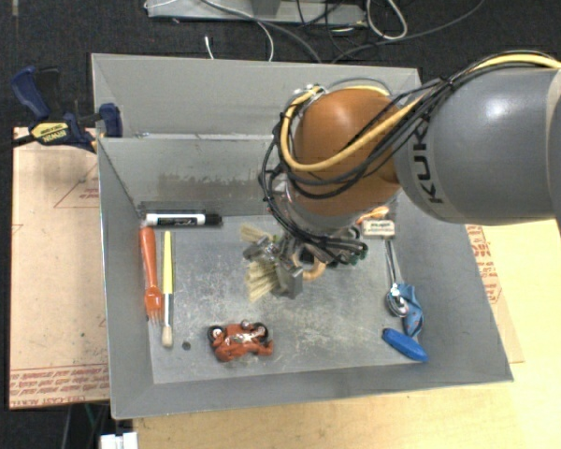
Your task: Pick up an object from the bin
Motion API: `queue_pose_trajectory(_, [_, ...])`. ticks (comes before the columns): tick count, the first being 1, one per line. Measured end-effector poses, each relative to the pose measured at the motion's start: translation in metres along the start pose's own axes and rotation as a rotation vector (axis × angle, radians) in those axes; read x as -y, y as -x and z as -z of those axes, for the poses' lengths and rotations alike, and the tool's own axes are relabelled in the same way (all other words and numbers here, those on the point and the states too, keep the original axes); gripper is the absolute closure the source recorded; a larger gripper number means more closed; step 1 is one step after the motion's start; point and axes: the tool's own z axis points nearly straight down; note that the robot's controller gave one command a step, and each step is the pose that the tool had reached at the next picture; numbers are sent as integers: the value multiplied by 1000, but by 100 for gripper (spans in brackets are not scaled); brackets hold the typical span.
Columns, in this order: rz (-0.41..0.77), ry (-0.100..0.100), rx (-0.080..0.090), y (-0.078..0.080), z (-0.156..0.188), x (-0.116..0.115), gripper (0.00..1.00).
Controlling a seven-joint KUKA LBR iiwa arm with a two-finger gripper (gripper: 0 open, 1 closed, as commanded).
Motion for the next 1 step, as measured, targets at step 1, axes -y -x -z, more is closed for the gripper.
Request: queue_pose_trajectory(1, [-2, 0, 3, 1, 29, 0, 100])
